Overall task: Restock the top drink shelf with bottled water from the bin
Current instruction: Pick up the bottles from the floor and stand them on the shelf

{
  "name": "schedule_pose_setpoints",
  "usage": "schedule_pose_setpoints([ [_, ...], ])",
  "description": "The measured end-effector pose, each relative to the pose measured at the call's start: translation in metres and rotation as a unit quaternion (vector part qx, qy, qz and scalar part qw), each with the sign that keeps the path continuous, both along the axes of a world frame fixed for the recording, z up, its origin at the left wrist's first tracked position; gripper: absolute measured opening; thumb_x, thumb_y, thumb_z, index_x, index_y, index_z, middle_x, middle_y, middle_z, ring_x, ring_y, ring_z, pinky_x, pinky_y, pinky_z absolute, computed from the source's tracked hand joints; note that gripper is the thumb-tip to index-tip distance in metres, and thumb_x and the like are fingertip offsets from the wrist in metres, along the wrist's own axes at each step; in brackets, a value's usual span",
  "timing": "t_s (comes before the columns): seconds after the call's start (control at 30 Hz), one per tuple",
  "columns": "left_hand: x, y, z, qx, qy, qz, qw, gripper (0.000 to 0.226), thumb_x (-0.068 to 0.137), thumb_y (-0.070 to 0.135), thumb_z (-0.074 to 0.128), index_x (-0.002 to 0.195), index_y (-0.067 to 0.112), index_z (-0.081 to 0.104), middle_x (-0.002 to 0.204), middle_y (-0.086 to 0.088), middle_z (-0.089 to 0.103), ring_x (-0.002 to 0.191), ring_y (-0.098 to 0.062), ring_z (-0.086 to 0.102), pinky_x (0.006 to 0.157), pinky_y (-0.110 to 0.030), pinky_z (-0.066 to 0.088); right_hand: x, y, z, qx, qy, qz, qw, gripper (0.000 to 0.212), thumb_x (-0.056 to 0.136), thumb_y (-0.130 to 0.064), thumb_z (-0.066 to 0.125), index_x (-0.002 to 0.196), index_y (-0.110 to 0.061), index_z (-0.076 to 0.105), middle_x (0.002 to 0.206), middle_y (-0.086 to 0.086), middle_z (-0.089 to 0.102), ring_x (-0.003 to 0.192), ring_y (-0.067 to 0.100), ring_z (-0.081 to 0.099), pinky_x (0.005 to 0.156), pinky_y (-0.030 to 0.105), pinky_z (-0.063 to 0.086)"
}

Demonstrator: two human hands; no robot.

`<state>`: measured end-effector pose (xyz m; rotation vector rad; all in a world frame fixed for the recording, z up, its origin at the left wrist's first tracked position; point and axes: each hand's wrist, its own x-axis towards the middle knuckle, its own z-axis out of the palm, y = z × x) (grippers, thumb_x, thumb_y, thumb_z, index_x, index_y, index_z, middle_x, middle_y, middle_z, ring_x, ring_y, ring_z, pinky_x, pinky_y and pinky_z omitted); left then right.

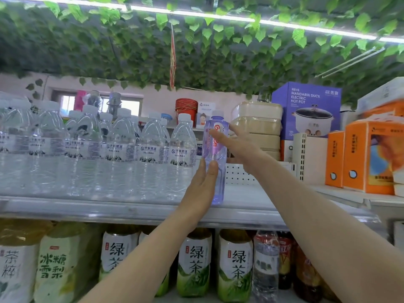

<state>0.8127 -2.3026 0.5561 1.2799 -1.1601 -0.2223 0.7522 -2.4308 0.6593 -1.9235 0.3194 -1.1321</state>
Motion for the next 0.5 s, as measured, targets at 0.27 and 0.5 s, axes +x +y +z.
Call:
schedule_pose_setpoints([
  [0.27,-0.002,-0.002,0.000,0.005,-0.005,0.011,1.000,0.072,0.094,0.071,0.021,0.158,0.040,0.004,0.165,0.014,0.010,0.151,-0.013,0.013,0.121,-0.041,0.015,0.003,0.005,-0.011,0.007,-0.030,-0.013,0.999,0.022,0.082,-0.037,0.084,0.089,-0.028,0.065,0.095,0.000,0.075,0.081,0.012,0.073,0.061,0.028,0.057],
  [0.5,-0.002,-0.010,-0.002,-0.006,-0.011,0.029,0.999,0.074,0.094,0.070,0.021,0.158,0.039,0.004,0.165,0.012,0.010,0.152,-0.013,0.009,0.124,-0.046,0.012,0.003,0.006,-0.015,0.023,-0.028,-0.018,0.999,0.028,0.084,-0.037,0.081,0.103,-0.022,0.069,0.107,0.008,0.076,0.094,0.022,0.075,0.075,0.035,0.062],
])
